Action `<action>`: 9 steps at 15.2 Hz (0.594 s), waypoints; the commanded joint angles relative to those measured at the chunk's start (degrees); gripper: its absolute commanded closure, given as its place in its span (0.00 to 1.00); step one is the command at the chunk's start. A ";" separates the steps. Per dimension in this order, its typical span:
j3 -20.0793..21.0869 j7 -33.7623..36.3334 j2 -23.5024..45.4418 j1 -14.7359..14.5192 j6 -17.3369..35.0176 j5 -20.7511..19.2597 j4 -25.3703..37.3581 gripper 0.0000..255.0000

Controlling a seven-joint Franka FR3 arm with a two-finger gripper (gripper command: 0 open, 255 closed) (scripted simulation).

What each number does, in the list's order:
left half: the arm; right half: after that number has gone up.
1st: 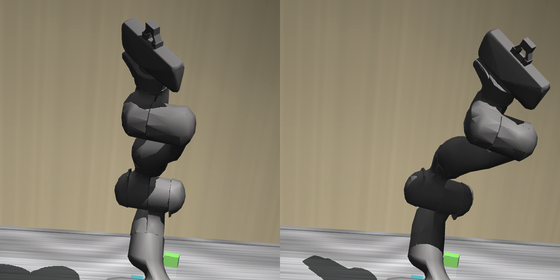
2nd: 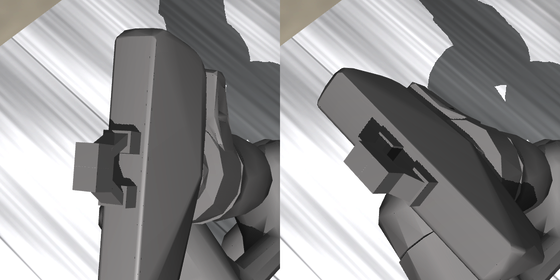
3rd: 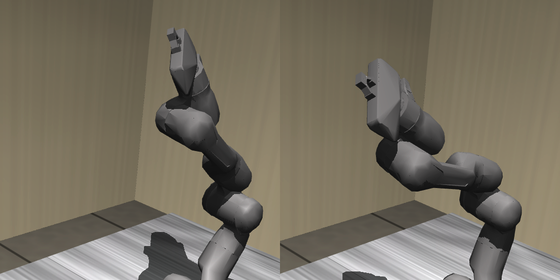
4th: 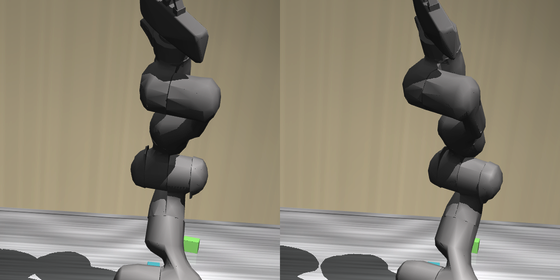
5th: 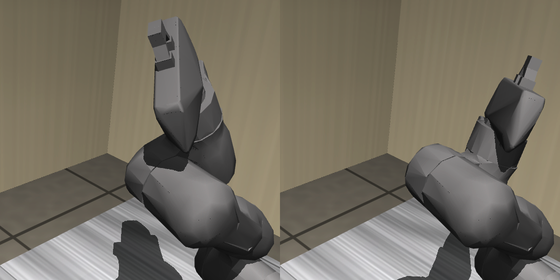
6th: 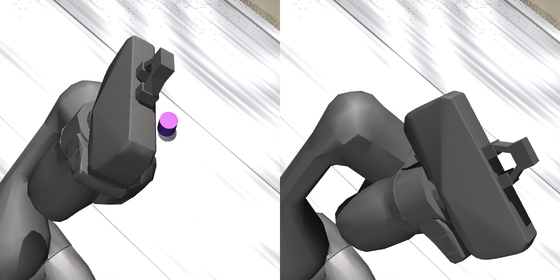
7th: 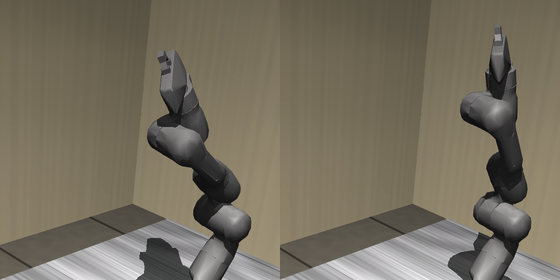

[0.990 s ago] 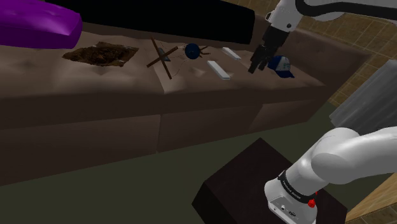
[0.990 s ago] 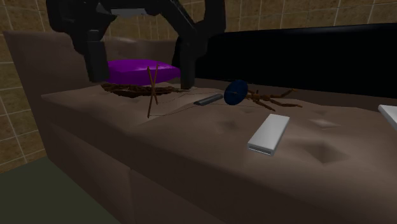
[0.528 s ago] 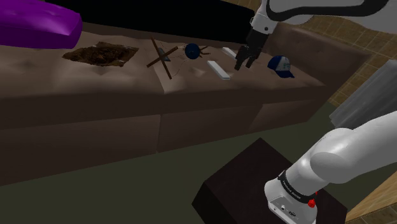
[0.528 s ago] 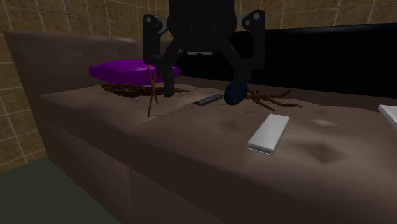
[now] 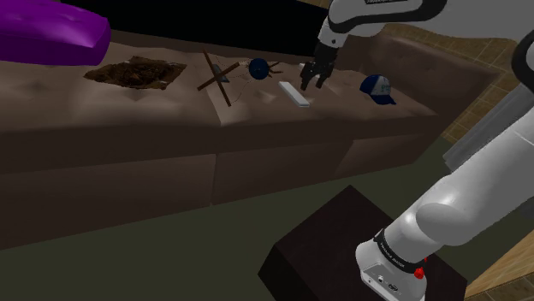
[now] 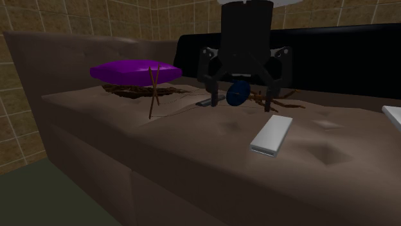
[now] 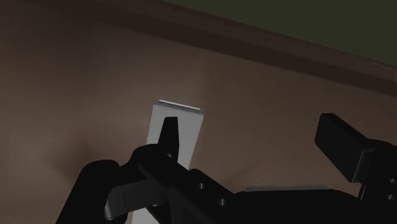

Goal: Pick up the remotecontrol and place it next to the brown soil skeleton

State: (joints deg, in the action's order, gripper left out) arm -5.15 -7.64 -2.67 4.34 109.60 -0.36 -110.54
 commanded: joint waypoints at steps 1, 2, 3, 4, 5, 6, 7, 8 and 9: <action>-0.52 -0.25 4.47 0.48 0.18 0.16 4.25 0.00; -0.74 -0.35 6.66 0.72 0.27 0.28 6.31 0.00; -0.96 -0.45 8.87 0.97 0.30 0.42 8.46 0.00; -1.16 -0.55 11.10 1.24 0.26 0.57 10.71 0.00; -1.36 -0.65 13.36 1.52 0.14 0.75 13.06 0.00; -1.55 -0.74 15.64 1.82 -0.06 0.93 15.52 0.00; -1.72 -0.83 17.97 2.14 -0.34 1.13 18.10 0.00; -1.87 -0.91 20.34 2.49 -0.71 1.34 20.81 0.00; -2.02 -0.99 22.77 2.85 -1.17 1.56 23.67 0.00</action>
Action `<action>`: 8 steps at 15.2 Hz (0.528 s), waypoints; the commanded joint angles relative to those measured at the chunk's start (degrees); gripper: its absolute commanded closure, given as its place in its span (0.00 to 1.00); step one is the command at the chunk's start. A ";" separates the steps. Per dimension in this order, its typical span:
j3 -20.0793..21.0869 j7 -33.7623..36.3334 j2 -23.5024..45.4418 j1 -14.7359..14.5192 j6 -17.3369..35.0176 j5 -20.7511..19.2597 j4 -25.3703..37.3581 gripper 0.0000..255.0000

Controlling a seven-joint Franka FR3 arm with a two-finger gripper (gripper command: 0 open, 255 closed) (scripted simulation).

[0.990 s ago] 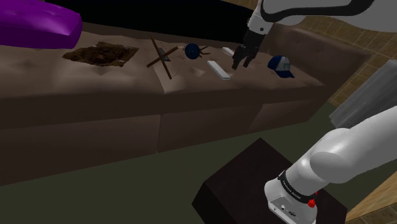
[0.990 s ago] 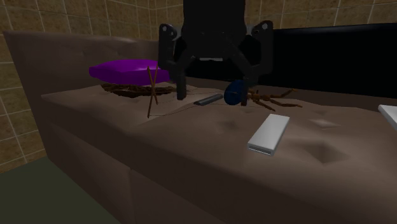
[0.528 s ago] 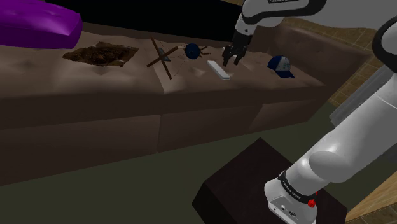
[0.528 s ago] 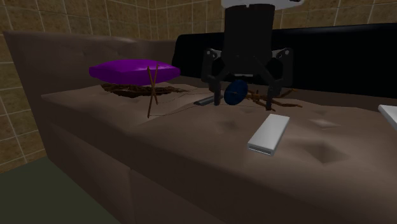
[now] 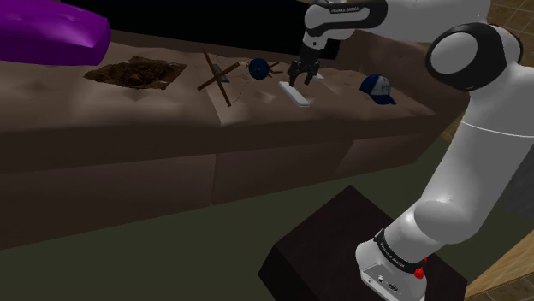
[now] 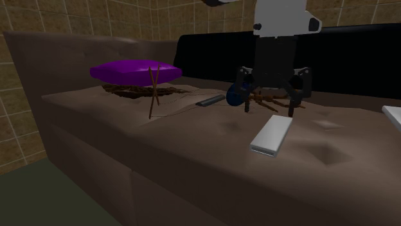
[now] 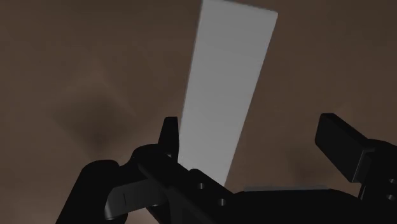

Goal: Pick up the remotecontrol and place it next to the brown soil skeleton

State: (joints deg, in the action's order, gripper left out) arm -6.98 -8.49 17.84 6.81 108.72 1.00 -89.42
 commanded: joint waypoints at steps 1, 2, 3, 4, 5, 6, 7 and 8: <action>-0.32 -0.20 4.75 0.78 -0.86 0.43 5.58 0.00; -0.44 -0.25 7.32 1.20 -1.54 0.66 8.80 0.00; -0.47 -0.26 8.30 1.37 -1.82 0.74 10.06 0.00; -0.46 -0.27 8.41 1.37 -1.11 0.76 9.45 0.00; -0.45 -0.28 8.53 1.37 -0.40 0.77 8.86 0.00; -0.44 -0.30 8.64 1.38 0.31 0.79 8.25 0.00; -0.43 -0.31 8.78 1.38 1.01 0.81 7.70 0.00; -0.42 -0.33 8.96 1.39 1.68 0.83 7.20 0.00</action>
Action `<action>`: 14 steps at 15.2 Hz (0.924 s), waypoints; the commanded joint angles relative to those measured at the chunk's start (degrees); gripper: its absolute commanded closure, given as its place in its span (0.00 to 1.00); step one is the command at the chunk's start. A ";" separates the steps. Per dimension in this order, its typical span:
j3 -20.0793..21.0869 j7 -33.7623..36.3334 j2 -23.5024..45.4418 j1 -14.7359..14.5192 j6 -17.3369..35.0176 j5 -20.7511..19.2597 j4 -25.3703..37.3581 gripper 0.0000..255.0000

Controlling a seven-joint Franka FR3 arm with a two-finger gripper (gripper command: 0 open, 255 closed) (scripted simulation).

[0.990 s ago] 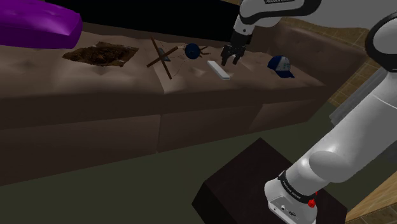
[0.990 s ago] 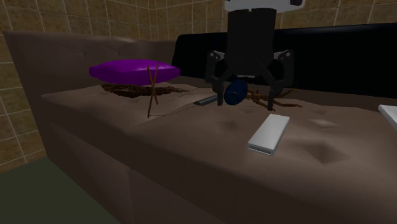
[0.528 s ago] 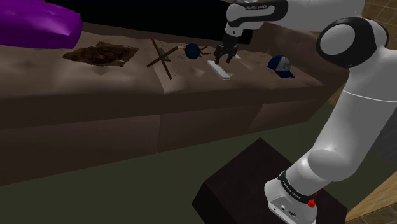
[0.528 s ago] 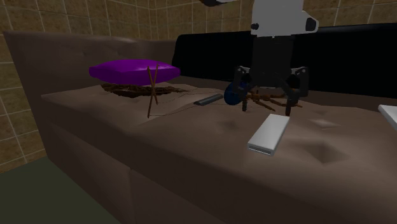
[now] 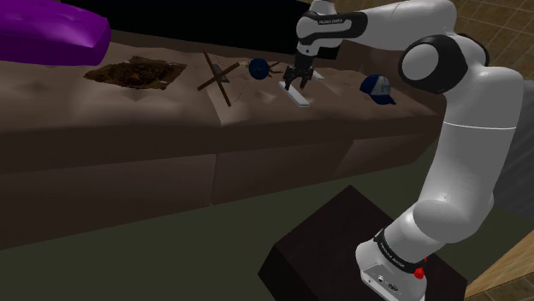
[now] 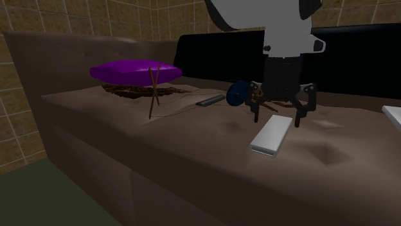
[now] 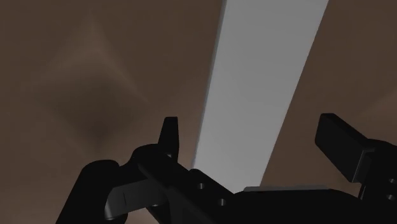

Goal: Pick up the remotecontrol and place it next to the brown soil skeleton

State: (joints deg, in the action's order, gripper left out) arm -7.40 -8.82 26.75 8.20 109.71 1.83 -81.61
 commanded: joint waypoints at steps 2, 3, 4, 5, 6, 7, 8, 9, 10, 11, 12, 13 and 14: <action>0.03 -0.04 0.51 0.01 2.43 0.08 -1.90 0.00; 0.03 -0.04 0.50 0.01 2.44 0.07 -1.91 0.00; 0.03 -0.04 0.51 0.01 2.43 0.08 -1.90 0.00; 0.03 -0.04 0.51 0.01 2.43 0.08 -1.90 0.00; 0.03 -0.04 0.51 0.01 2.43 0.08 -1.90 0.00; 0.03 -0.04 0.51 0.01 2.43 0.08 -1.90 0.00; 0.03 -0.04 0.51 0.01 2.43 0.08 -1.90 0.00; 0.03 -0.04 0.51 0.01 2.43 0.08 -1.90 0.00; 0.03 -0.04 0.51 0.01 2.43 0.08 -1.89 0.00; 0.03 -0.04 0.51 0.01 2.43 0.08 -1.89 1.00; 0.03 -0.04 0.51 0.01 2.43 0.08 -1.89 1.00; 0.03 -0.03 0.50 0.00 2.44 0.07 -1.91 1.00; 0.03 -0.03 0.50 0.01 2.43 0.07 -1.91 1.00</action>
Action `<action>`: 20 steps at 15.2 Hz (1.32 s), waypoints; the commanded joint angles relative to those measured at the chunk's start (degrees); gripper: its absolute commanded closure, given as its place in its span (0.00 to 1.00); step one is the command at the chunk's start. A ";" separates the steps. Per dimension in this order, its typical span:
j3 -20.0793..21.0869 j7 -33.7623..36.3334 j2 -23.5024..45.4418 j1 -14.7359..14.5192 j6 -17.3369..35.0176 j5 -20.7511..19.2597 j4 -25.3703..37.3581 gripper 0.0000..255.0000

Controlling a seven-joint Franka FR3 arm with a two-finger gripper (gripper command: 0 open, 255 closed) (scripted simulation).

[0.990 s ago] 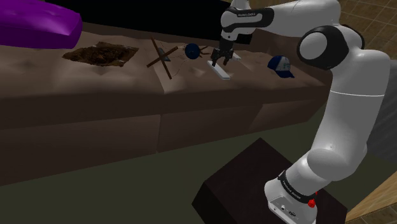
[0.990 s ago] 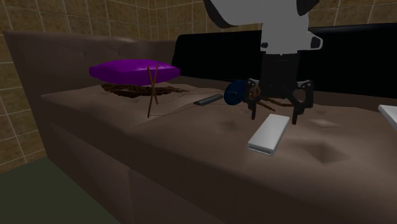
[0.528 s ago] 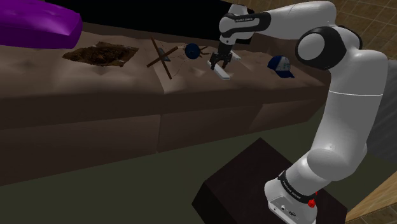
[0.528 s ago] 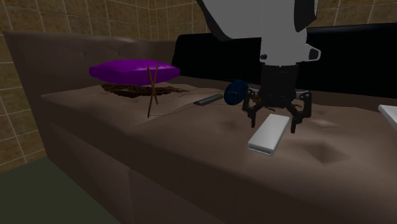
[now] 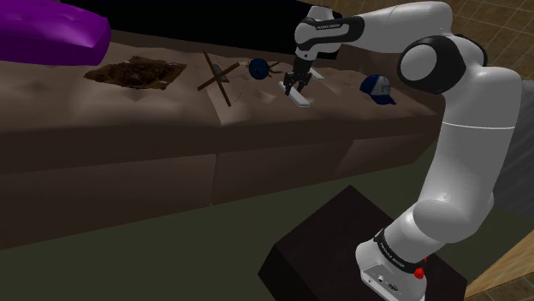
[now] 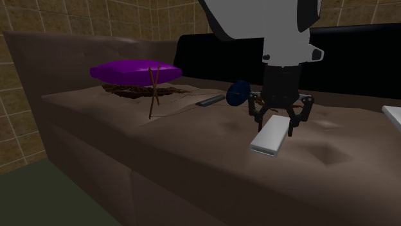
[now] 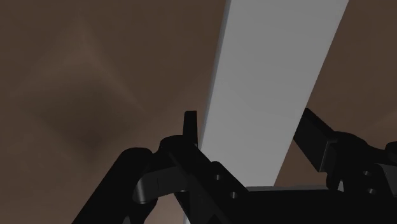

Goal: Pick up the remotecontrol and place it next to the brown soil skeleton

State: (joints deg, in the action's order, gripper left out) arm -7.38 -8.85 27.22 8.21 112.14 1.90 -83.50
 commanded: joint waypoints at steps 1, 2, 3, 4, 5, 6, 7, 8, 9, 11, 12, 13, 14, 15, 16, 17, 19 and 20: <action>0.01 -0.01 0.02 0.00 0.00 0.00 -0.02 1.00; 0.01 -0.01 0.03 0.00 0.00 0.00 -0.01 1.00; 0.01 -0.01 0.03 0.00 -0.02 0.00 0.01 1.00; 0.00 -0.01 0.02 0.00 -0.01 0.00 -0.01 1.00; 0.00 -0.02 0.03 0.00 -0.01 0.00 0.00 1.00; 0.00 -0.01 0.03 0.00 0.00 0.00 0.00 1.00; -0.01 -0.01 -0.13 0.00 -0.68 -0.02 0.52 1.00; -0.02 -0.01 -0.28 0.01 -1.38 -0.04 1.06 1.00; -0.03 0.00 -0.42 0.01 -2.08 -0.06 1.63 1.00; -0.06 -0.01 -0.63 0.03 -3.51 -0.09 2.85 1.00; -0.07 -0.01 -0.72 0.05 -4.23 -0.11 3.48 1.00; -0.08 -0.01 -0.80 0.06 -4.96 -0.12 4.13 1.00; -0.09 -0.01 -0.86 0.08 -5.70 -0.13 4.81 1.00; -0.10 -0.01 -0.91 0.09 -6.44 -0.13 5.50 1.00; -0.10 -0.02 -0.95 0.11 -7.19 -0.14 6.22 1.00; -0.11 -0.02 -0.97 0.13 -7.95 -0.14 6.96 1.00; -0.13 -0.04 -0.96 0.18 -9.50 -0.15 8.52 1.00; -0.13 -0.04 -0.93 0.20 -10.29 -0.14 9.34 1.00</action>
State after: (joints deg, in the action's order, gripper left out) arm -7.49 -8.90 26.52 8.42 102.44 1.79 -74.52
